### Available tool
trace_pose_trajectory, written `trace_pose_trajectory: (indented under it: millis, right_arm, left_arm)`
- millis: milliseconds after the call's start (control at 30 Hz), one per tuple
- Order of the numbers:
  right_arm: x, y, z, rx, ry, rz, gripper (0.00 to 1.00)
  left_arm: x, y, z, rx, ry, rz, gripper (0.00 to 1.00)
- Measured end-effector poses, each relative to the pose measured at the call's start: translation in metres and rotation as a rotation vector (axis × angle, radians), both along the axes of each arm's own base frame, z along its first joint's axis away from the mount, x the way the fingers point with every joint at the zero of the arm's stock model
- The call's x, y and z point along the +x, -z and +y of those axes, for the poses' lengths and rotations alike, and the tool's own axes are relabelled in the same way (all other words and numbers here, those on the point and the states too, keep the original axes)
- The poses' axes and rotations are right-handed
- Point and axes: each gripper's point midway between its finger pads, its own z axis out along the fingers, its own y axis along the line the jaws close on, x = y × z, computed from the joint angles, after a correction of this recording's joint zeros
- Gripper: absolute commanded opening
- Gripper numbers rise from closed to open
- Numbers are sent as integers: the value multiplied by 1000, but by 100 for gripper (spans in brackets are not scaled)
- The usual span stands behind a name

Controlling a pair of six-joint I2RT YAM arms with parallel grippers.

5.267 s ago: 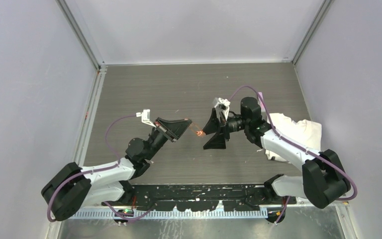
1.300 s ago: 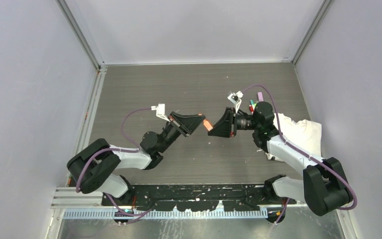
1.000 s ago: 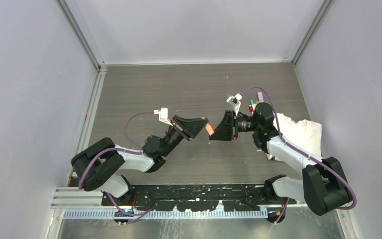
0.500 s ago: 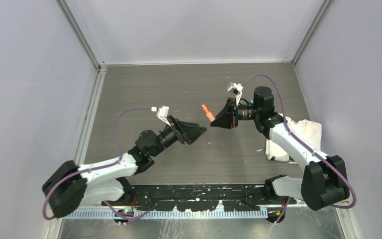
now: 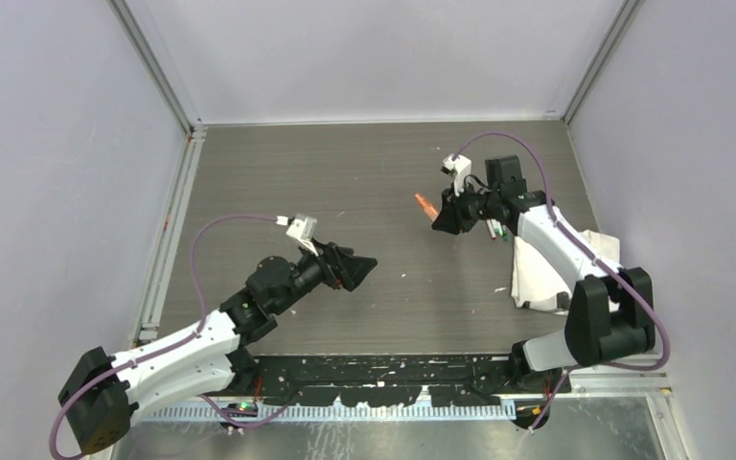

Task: Insert the pens into the pen caps
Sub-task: Place the pen at the center of the board.

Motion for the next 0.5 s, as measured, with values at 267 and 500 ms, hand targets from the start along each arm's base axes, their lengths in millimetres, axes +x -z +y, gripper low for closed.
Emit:
trace_pose_trajectory:
  millis: [267,500]
  right_arm:
    - [42,86,-86,-391,320,147,10]
    - [48,126,-139,-585,516,258,44]
  left_arm:
    - [-7,40,9,61,0,52,84]
    - [-11,22,13,17,0,10,85]
